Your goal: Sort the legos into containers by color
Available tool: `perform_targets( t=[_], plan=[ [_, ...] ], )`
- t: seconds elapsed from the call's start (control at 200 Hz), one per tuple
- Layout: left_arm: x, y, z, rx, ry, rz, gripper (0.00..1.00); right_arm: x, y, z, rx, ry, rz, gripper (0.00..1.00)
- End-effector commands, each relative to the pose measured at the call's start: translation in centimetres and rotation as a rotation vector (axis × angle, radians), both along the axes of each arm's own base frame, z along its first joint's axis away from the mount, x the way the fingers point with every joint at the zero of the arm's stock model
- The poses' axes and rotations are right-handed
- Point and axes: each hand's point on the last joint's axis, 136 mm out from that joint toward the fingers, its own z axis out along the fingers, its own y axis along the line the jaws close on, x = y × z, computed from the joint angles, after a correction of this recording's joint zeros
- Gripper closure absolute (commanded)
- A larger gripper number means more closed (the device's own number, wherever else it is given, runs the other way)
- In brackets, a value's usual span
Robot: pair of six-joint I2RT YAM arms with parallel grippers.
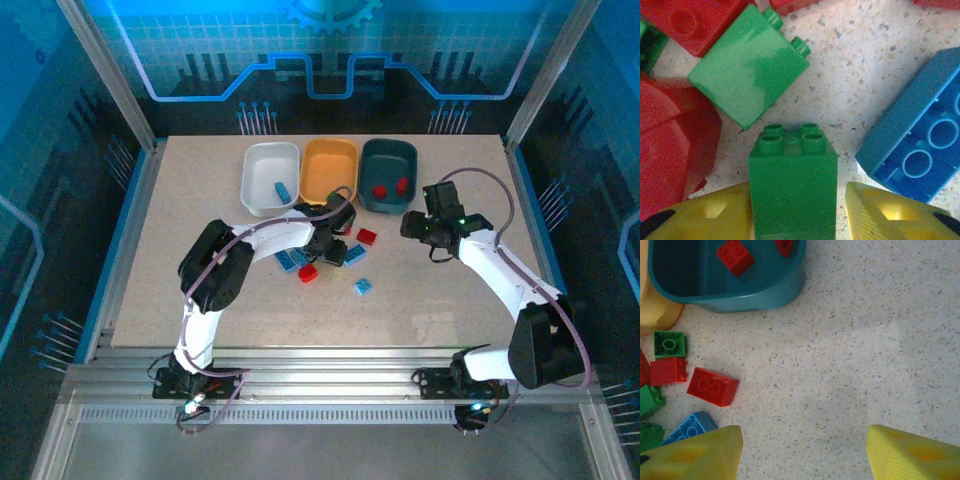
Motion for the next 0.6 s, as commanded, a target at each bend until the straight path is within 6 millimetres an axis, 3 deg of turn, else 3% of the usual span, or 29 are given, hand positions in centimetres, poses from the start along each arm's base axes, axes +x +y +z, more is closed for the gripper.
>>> perform_targets(
  t=[0.0,0.105,0.26,0.465,0.595],
  plan=[
    [-0.9,0.5,-1.0,0.060,0.034,-0.012,0.58,-0.6,-0.3,0.4,0.023,-0.023,-0.001,0.33],
    [-0.9,0.5,-0.7,0.054,0.030,-0.013,0.68,-0.9,-0.6,0.0,0.023,-0.023,-0.009,0.32],
    [-0.9,0.3,1.5,0.040,0.007,-0.026,0.77,-1.4,-0.8,-0.9,0.025,-0.011,-0.021,0.33],
    [-0.1,0.1,7.3,-0.010,-0.081,-0.036,0.81,-2.2,-1.0,-1.9,0.056,-0.037,-0.037,0.33],
    [2.6,0.0,11.0,-0.042,-0.165,-0.029,0.82,-2.1,-0.3,-1.7,0.086,-0.105,0.004,0.31]
  ],
)
